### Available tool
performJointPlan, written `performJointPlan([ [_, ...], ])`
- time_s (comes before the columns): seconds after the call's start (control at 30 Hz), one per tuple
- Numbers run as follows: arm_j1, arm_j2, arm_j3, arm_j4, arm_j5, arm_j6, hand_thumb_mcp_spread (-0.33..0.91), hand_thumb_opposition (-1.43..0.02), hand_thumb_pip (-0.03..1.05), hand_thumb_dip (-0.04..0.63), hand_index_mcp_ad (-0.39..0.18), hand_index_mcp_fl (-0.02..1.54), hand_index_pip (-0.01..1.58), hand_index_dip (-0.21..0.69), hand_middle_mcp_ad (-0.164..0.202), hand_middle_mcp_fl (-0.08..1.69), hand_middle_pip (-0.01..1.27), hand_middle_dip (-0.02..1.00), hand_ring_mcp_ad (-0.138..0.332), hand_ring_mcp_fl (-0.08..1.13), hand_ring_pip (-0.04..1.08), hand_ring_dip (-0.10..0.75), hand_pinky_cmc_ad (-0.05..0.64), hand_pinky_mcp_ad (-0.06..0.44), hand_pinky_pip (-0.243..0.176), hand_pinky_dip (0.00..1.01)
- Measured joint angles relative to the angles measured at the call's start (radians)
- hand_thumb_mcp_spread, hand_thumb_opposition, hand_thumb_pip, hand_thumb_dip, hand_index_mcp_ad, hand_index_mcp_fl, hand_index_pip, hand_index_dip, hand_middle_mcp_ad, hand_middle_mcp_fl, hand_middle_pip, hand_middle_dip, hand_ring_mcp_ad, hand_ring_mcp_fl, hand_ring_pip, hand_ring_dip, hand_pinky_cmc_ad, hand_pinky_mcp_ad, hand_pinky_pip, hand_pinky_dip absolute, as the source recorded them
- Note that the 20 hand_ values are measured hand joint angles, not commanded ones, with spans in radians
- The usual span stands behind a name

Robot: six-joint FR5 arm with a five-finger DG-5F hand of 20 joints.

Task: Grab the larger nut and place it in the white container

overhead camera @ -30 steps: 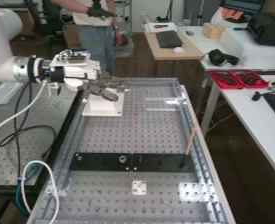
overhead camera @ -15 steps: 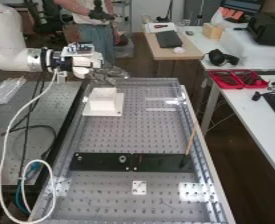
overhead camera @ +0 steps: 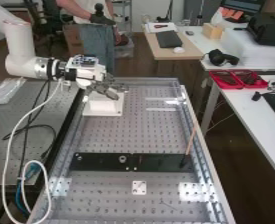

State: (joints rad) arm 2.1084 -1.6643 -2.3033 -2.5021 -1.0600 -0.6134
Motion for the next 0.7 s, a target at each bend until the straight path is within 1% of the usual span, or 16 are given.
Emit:
performJointPlan([
  [0.13,-0.005,-0.011,-0.001,0.003,0.014,0.017,0.38,-0.93,0.57,0.250,-0.066,0.39,1.53,0.195,0.037,0.19,0.14,0.19,0.113,0.02,0.10,0.056,0.328,0.274,0.037,0.22],
  [0.2,-0.006,-0.017,0.004,-0.009,0.012,0.025,0.38,-0.93,0.57,0.250,-0.066,0.39,1.53,0.195,0.037,0.19,0.14,0.19,0.113,0.02,0.10,0.056,0.328,0.274,0.037,0.22],
  [0.27,-0.008,-0.024,0.013,-0.031,0.006,0.035,0.38,-0.93,0.57,0.253,-0.070,0.33,1.53,0.195,0.037,0.19,0.14,0.19,0.113,0.02,0.10,0.056,0.328,0.274,0.037,0.22],
  [0.33,-0.010,-0.029,0.020,-0.045,-0.001,0.041,0.38,-0.92,0.57,0.253,-0.087,0.31,1.53,0.199,0.035,0.17,0.14,0.19,0.113,0.02,0.10,0.056,0.332,0.274,0.037,0.22],
  [0.37,-0.012,-0.031,0.022,-0.050,-0.004,0.041,0.38,-0.91,0.60,0.255,-0.089,0.28,1.51,0.195,0.035,0.17,0.14,0.19,0.113,0.02,0.10,0.056,0.328,0.274,0.033,0.24],
  [0.4,-0.014,-0.032,0.023,-0.053,-0.005,0.041,0.39,-0.90,0.66,0.255,-0.099,0.20,1.49,0.187,0.035,0.15,0.14,0.19,0.112,0.02,0.10,0.056,0.332,0.274,0.031,0.25],
  [0.43,-0.017,-0.034,0.026,-0.057,-0.009,0.041,0.39,-0.88,0.69,0.253,-0.105,0.11,1.46,0.190,0.035,0.13,0.13,0.19,0.112,0.02,0.10,0.056,0.328,0.271,0.019,0.28],
  [0.47,-0.021,-0.036,0.028,-0.062,-0.013,0.042,0.38,-0.88,0.70,0.253,-0.106,0.07,1.45,0.183,0.035,0.12,0.14,0.19,0.113,0.02,0.10,0.056,0.328,0.271,0.019,0.29],
  [0.5,-0.024,-0.037,0.031,-0.067,-0.016,0.043,0.37,-0.87,0.70,0.257,-0.112,0.06,1.42,0.171,0.035,0.12,0.13,0.19,0.113,0.01,0.10,0.056,0.332,0.271,0.019,0.29],
  [0.53,-0.029,-0.038,0.034,-0.073,-0.020,0.043,0.34,-0.87,0.70,0.257,-0.112,0.05,1.39,0.171,0.035,0.10,0.13,0.19,0.113,0.00,0.10,0.056,0.328,0.271,0.007,0.30],
  [0.6,-0.034,-0.039,0.039,-0.081,-0.026,0.041,0.33,-0.85,0.70,0.257,-0.113,0.02,1.36,0.152,0.035,0.09,0.13,0.19,0.113,0.00,0.10,0.056,0.328,0.274,-0.007,0.34],
  [0.63,-0.038,-0.039,0.042,-0.091,-0.030,0.040,0.32,-0.85,0.70,0.257,-0.113,0.02,1.34,0.131,0.035,0.09,0.13,0.19,0.113,0.00,0.10,0.056,0.328,0.271,-0.026,0.37],
  [0.67,-0.043,-0.037,0.046,-0.102,-0.034,0.038,0.30,-0.85,0.70,0.257,-0.113,0.02,1.32,0.126,0.035,0.09,0.13,0.19,0.113,0.00,0.10,0.056,0.328,0.274,-0.024,0.38],
  [0.7,-0.045,-0.035,0.048,-0.107,-0.036,0.037,0.30,-0.84,0.70,0.257,-0.113,0.02,1.29,0.113,0.035,0.07,0.13,0.19,0.113,0.00,0.10,0.056,0.328,0.274,-0.031,0.38],
])
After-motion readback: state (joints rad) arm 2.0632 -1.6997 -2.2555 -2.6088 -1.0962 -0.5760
